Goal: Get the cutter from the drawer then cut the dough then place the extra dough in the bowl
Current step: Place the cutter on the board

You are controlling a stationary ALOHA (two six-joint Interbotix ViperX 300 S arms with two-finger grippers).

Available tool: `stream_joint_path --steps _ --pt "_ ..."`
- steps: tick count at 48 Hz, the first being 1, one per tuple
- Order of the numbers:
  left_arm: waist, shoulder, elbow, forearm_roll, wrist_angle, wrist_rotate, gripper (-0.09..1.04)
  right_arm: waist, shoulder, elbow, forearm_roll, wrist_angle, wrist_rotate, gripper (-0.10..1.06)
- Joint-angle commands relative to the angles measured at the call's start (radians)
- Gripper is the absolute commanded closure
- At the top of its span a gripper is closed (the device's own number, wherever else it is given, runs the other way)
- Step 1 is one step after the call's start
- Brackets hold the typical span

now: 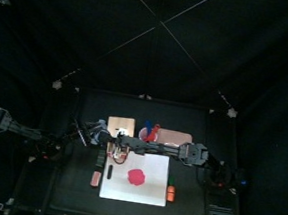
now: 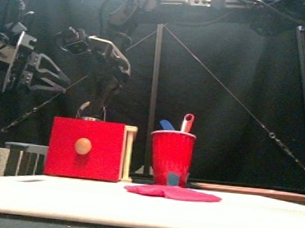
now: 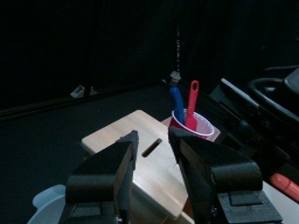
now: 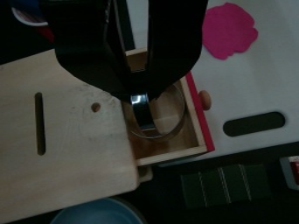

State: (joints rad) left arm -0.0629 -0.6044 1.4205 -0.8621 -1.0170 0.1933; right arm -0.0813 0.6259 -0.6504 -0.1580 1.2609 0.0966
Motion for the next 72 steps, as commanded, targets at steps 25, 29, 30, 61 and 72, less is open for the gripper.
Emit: stream_joint_path --steps 25,29,30,61,72 --pt "0.003 0.002 -0.009 -0.020 0.017 0.002 0.20 0.012 0.014 -0.091 -0.002 0.034 0.011 0.46" --pt "0.003 0.002 -0.009 -0.023 0.025 0.002 0.20 0.011 0.015 -0.089 -0.002 0.034 0.012 0.46" --pt "0.003 0.002 -0.009 -0.023 0.029 0.002 0.20 0.011 0.015 -0.087 -0.002 0.034 0.012 0.46" --pt "0.011 0.002 -0.008 -0.044 0.048 0.002 0.20 0.041 0.006 -0.104 0.015 0.040 0.015 0.46" --pt "0.011 0.002 -0.005 -0.052 0.051 0.002 0.20 0.040 0.006 -0.137 -0.011 0.058 0.015 0.46"
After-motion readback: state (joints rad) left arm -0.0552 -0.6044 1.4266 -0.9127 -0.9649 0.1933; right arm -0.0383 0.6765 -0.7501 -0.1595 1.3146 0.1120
